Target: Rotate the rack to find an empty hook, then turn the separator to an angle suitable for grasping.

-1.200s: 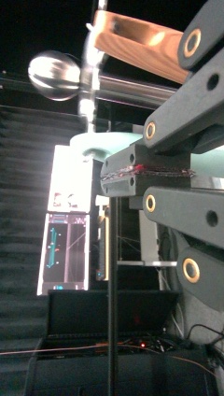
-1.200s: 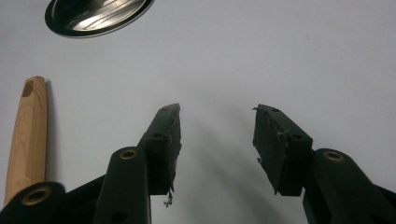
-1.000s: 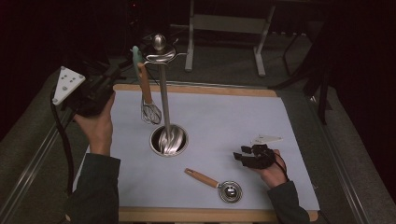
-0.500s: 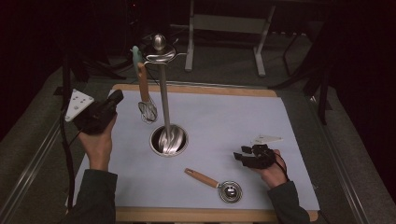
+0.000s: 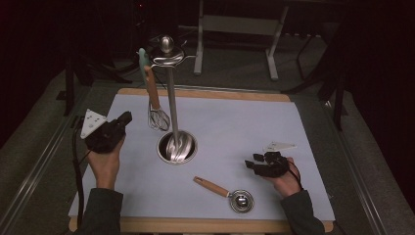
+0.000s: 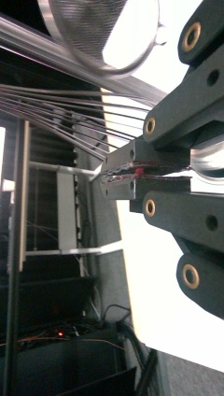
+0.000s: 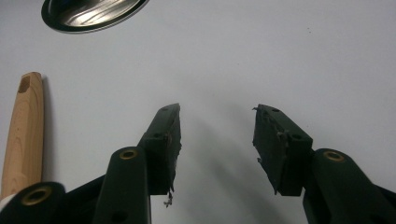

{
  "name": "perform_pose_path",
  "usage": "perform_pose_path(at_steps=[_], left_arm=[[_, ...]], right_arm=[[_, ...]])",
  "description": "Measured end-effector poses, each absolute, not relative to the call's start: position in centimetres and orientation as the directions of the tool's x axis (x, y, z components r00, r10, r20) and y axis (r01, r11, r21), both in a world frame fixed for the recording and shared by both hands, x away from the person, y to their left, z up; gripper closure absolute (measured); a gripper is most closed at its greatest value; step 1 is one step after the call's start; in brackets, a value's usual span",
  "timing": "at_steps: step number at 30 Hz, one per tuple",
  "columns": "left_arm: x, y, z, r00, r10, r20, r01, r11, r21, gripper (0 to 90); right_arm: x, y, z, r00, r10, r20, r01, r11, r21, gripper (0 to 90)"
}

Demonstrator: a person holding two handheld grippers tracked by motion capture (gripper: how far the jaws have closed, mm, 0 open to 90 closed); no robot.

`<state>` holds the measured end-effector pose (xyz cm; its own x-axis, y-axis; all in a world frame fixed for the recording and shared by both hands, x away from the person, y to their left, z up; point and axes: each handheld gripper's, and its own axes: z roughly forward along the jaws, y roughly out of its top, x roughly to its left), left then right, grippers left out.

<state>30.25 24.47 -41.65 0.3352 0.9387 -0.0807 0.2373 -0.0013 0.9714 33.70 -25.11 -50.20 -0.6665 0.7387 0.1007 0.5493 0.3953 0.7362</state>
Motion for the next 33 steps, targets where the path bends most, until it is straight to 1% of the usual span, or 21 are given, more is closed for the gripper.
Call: perform_pose_path(at_steps=[1, 2, 10, 18, 22, 25, 30, 31, 33], left_arm=[[30.2, 24.5, -41.7, 0.335, 0.939, -0.081, 0.237, -0.001, 0.971, 86.3], [29.9, 24.4, -42.7, 0.334, 0.939, -0.084, 0.248, -0.002, 0.969, 86.3], [29.3, 24.1, -47.2, 0.338, 0.935, -0.105, 0.331, -0.014, 0.943, 81.7], [28.5, 23.7, -50.9, 0.325, 0.938, -0.119, 0.399, -0.023, 0.917, 80.0], [27.9, 23.5, -52.7, 0.32, 0.939, -0.127, 0.426, -0.023, 0.905, 79.0], [28.1, 23.3, -53.6, 0.315, 0.944, -0.104, 0.457, -0.055, 0.888, 79.0], [28.1, 23.1, -53.8, 0.315, 0.944, -0.096, 0.457, -0.062, 0.887, 77.6], [28.1, 23.1, -53.8, 0.315, 0.944, -0.096, 0.457, -0.062, 0.887, 77.2], [28.1, 23.0, -53.8, 0.317, 0.944, -0.088, 0.457, -0.071, 0.886, 76.4]], right_arm=[[33.7, -25.1, -50.2, -0.666, 0.739, 0.101, 0.549, 0.395, 0.736, 51.3], [33.7, -25.1, -50.2, -0.667, 0.739, 0.101, 0.549, 0.394, 0.737, 51.3], [33.7, -25.1, -50.1, -0.669, 0.736, 0.105, 0.548, 0.393, 0.738, 51.6], [33.4, -23.8, -50.4, -0.704, 0.704, 0.095, 0.536, 0.438, 0.721, 52.4], [33.0, -22.6, -50.5, -0.738, 0.67, 0.08, 0.514, 0.483, 0.709, 52.4], [32.7, -21.8, -50.3, -0.763, 0.641, 0.084, 0.503, 0.506, 0.701, 53.5], [31.6, -20.2, -49.9, -0.824, 0.556, 0.108, 0.467, 0.559, 0.685, 56.2], [31.6, -20.2, -49.9, -0.824, 0.556, 0.108, 0.467, 0.559, 0.685, 56.2], [30.9, -19.2, -49.7, -0.861, 0.494, 0.122, 0.44, 0.602, 0.667, 56.2]])
